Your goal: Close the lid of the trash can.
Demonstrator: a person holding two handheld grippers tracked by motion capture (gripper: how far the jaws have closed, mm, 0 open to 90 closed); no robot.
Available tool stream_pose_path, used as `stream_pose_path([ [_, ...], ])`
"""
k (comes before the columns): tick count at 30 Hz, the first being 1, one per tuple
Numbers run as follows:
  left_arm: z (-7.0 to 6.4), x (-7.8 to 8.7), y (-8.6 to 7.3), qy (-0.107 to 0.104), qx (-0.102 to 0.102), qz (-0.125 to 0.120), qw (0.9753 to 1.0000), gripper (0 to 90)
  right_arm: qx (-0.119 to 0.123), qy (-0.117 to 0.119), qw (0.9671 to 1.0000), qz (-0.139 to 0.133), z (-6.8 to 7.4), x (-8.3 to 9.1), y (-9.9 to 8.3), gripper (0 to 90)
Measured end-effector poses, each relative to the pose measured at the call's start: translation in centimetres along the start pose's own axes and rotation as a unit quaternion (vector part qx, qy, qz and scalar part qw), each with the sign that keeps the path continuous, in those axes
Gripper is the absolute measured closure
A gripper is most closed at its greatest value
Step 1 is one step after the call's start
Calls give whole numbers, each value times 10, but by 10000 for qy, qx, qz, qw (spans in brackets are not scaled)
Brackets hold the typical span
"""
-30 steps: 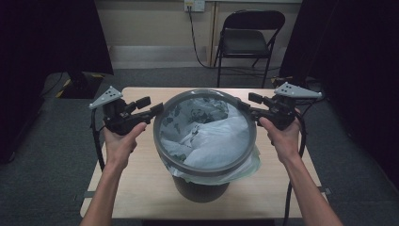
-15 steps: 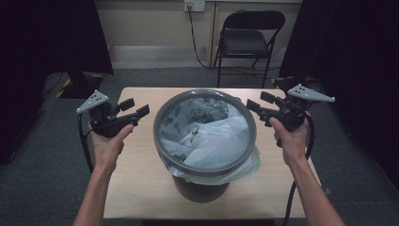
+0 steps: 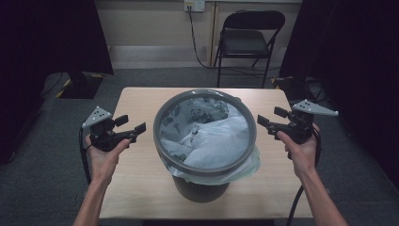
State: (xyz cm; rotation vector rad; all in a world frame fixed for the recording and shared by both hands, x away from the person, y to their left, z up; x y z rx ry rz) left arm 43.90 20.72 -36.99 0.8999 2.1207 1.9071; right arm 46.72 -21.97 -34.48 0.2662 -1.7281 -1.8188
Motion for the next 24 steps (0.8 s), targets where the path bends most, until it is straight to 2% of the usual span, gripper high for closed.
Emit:
stream_pose_path([
  [1, 1, 1, -2, 59, 56, -62, 9999, 180, 5, 3, 10000, 45, 0, 1, -4, 184],
  [3, 3, 3, -9, 36, 119, -29, 9999, 192, 88, -9, 9996, 258, -1, 1, -13, 173],
  [5, 5, 6, -16, 213, 19, -46, 9998, 203, 102, -45, 9994, 315, -1, 3, -20, 165],
  [6, 6, 7, -20, 236, 30, -26, 9997, 210, 106, -45, 9994, 332, -1, 5, -24, 167],
  [8, 6, 6, -28, 225, 63, 102, 9997, 216, 123, -93, 9988, 468, -3, 6, -36, 169],
  [10, 7, 6, -38, 267, -20, 310, 9992, 206, 85, -110, 9986, 514, -5, 8, -46, 169],
  [12, 8, 6, -52, 346, -100, 632, 9973, 205, 5, -137, 9987, 495, -8, 12, -54, 169],
  [14, 10, 6, -64, 343, -80, 808, 9961, 203, -26, -183, 9984, 531, -10, 17, -63, 168],
  [15, 12, 6, -71, 413, -74, 894, 9951, 203, -30, -202, 9982, 572, -12, 19, -68, 169],
  [16, 14, 6, -77, 435, -105, 965, 9943, 203, -60, -221, 9980, 596, -13, 21, -72, 169],
  [19, 17, 7, -93, 436, 14, 1149, 9924, 202, -124, -239, 9973, 686, -14, 27, -86, 172],
  [21, 16, 8, -98, 392, 79, 1137, 9927, 202, -138, -251, 9960, 848, -14, 31, -96, 173],
  [22, 16, 8, -100, 387, 12, 1111, 9931, 193, -129, -269, 9957, 879, -15, 32, -101, 173],
  [24, 15, 9, -109, 457, -145, 1282, 9906, 168, -157, -292, 9953, 914, -16, 35, -110, 171],
])
Point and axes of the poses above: each handheld gripper's, and its own axes: x roughly backward along the jaws, y roughly out of its top, z roughly to its left, the point moved 9 cm from there along -x, roughly forward along the jaws, and after that the axes turned 4 degrees about -z, right-handed, at the moved point
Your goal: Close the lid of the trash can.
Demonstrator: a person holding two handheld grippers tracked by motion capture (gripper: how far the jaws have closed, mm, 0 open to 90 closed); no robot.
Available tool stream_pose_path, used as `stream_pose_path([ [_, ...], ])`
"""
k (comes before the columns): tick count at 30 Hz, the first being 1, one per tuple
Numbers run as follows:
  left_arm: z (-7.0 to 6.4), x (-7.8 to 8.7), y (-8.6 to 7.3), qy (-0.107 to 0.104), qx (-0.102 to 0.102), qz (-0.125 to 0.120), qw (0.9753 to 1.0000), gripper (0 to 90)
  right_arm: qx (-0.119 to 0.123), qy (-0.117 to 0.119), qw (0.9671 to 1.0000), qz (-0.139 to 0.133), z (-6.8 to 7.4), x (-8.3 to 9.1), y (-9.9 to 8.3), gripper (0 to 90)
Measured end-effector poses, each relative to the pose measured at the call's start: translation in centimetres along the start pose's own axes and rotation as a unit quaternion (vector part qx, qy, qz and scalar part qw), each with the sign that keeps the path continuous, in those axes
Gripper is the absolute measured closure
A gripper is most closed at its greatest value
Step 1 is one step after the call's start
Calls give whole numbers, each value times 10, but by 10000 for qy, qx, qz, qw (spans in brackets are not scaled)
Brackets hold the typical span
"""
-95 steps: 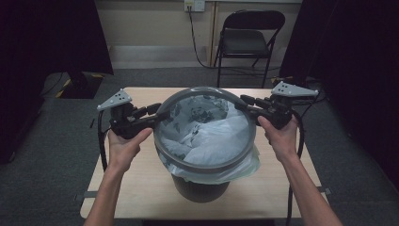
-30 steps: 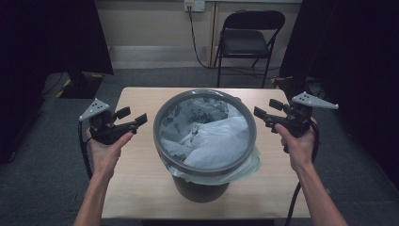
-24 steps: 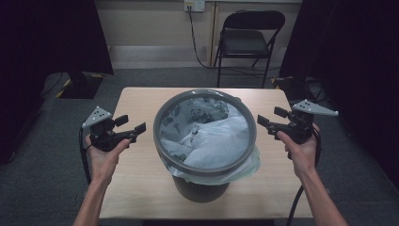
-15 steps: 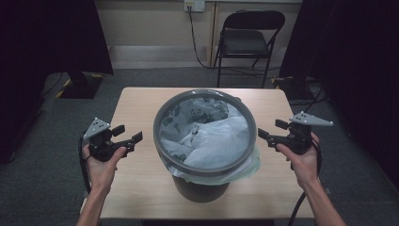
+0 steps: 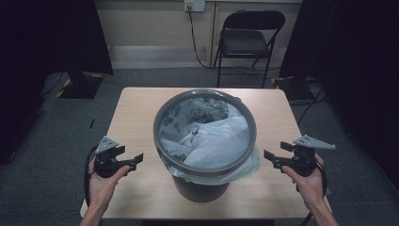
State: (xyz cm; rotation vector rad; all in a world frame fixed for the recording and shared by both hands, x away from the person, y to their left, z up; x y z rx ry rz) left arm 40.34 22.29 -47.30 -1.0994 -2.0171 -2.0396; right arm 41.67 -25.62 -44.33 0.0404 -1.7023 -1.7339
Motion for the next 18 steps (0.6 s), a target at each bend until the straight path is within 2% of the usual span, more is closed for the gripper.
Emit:
stream_pose_path([
  [4, -3, -6, -20, 70, -142, 210, 9997, 169, -48, -62, 9998, 200, -4, -3, -22, 165],
  [5, -3, -6, -20, 70, -142, 210, 9997, 169, -48, -62, 9998, 200, -4, -3, -22, 165],
  [6, -7, -11, -32, -37, -95, 332, 9994, 169, -68, -87, 9995, 287, -6, -6, -33, 165],
  [8, -11, -18, -42, -136, -41, 475, 9988, 176, -99, -129, 9992, 373, -9, -10, -43, 165],
  [10, -12, -24, -50, -95, -181, 666, 9976, 181, -177, -220, 9988, 410, -13, -14, -52, 165],
  [12, -16, -28, -57, -187, -262, 826, 9961, 202, -238, -297, 9978, 539, -15, -21, -64, 165],
  [14, -19, -33, -64, -212, -263, 968, 9947, 203, -162, -342, 9966, 738, -16, -26, -74, 171],
  [16, -23, -38, -74, -304, -300, 1189, 9920, 204, -69, -398, 9951, 906, -17, -30, -83, 172],
  [18, -25, -43, -75, -217, -351, 1151, 9925, 195, -69, -444, 9936, 1037, -18, -35, -89, 173],
])
Point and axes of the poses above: each handheld gripper's, and its own axes: x roughly backward along the jaws, y roughly out of its top, z roughly to its left, the point moved 9 cm from there along -x, roughly forward along the jaws, and after that the axes turned 4 degrees about -z, right-handed, at the moved point
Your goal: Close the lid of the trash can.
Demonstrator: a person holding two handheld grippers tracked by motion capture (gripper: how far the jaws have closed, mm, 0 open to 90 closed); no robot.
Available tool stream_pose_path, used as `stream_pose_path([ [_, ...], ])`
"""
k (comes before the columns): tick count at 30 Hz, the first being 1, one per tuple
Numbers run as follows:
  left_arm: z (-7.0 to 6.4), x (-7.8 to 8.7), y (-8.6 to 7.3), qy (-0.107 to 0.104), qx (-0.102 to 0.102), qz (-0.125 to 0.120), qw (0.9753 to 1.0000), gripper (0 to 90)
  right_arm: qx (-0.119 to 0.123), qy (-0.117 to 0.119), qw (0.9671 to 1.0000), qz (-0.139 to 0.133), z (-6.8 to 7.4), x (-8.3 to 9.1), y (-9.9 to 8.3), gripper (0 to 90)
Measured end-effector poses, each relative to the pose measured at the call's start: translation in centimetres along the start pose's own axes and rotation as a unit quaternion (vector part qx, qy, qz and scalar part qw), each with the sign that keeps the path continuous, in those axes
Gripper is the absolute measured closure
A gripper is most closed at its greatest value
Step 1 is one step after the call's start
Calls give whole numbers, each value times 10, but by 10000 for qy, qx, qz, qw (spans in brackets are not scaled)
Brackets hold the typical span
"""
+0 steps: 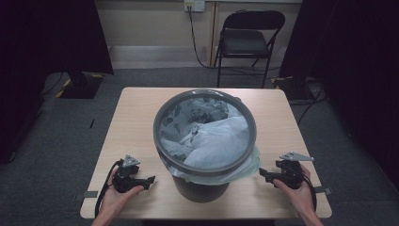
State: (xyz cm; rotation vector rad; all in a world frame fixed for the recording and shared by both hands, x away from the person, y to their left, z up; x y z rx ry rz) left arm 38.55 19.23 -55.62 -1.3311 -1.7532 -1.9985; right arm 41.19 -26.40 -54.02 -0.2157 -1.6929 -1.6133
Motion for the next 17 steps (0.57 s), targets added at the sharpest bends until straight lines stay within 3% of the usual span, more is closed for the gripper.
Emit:
stream_pose_path([
  [4, -2, -3, 1, -19, 117, -141, 9998, 170, 5, -77, 9999, 112, 0, -5, -4, 176],
  [7, -1, -4, 0, 159, -93, -188, 9997, 163, 42, -170, 9996, 221, 0, -11, -9, 176],
  [8, -3, -5, 0, 183, -78, -220, 9996, 146, 94, -268, 9994, 221, 0, -13, -11, 177],
  [10, -5, -9, -2, 233, -298, -185, 9991, 89, 178, -390, 9989, 195, 0, -14, -12, 176],
  [12, -7, -13, -2, 216, -370, -290, 9987, 0, 320, -535, 9980, 103, 1, -16, -13, 160],
  [17, -7, -14, -1, 263, -322, -304, 9987, 0, 280, -579, 9979, -22, 2, -16, -14, 155],
])
Point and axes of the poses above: each handheld gripper's, and its own axes: x roughly backward along the jaws, y roughly out of its top, z roughly to its left, the point moved 9 cm from there along -x, roughly forward along the jaws, and after that the axes turned 4 degrees about -z, right-handed, at the moved point
